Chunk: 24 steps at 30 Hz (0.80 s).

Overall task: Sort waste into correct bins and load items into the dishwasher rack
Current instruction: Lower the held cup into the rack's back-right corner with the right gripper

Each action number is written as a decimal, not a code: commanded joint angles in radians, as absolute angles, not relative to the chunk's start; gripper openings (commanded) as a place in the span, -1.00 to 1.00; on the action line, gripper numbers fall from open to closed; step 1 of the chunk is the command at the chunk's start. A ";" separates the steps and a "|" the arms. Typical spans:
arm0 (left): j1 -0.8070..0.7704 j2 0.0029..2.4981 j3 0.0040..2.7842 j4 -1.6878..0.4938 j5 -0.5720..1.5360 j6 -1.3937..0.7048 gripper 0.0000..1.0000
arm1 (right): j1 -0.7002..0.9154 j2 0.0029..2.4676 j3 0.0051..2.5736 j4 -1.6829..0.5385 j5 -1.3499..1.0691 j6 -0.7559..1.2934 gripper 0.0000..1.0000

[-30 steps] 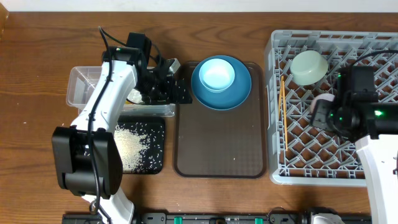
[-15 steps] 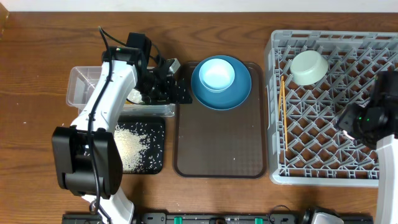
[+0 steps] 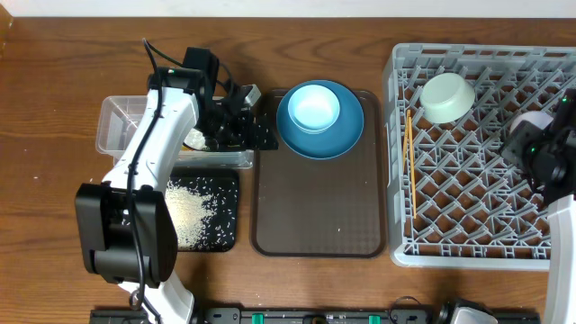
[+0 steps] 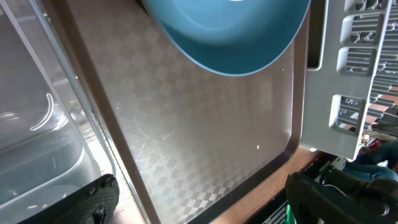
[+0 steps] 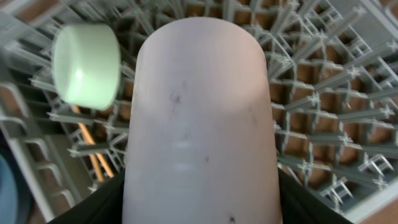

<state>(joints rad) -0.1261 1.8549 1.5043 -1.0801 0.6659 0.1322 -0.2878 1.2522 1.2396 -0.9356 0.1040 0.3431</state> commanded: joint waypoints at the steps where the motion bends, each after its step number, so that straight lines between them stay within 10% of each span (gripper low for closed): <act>1: -0.123 1.840 1.523 -1.083 0.631 0.145 0.78 | -0.294 1.282 1.246 -0.895 0.068 0.313 -0.61; 24: -0.123 1.840 1.523 -1.082 0.631 0.146 0.78 | -0.305 1.857 1.664 -0.693 -0.031 0.198 -0.61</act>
<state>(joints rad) -0.1261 1.8549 1.5043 -1.0801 0.6659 0.1322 -0.3008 1.8145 1.6466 -0.6983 0.0071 0.2146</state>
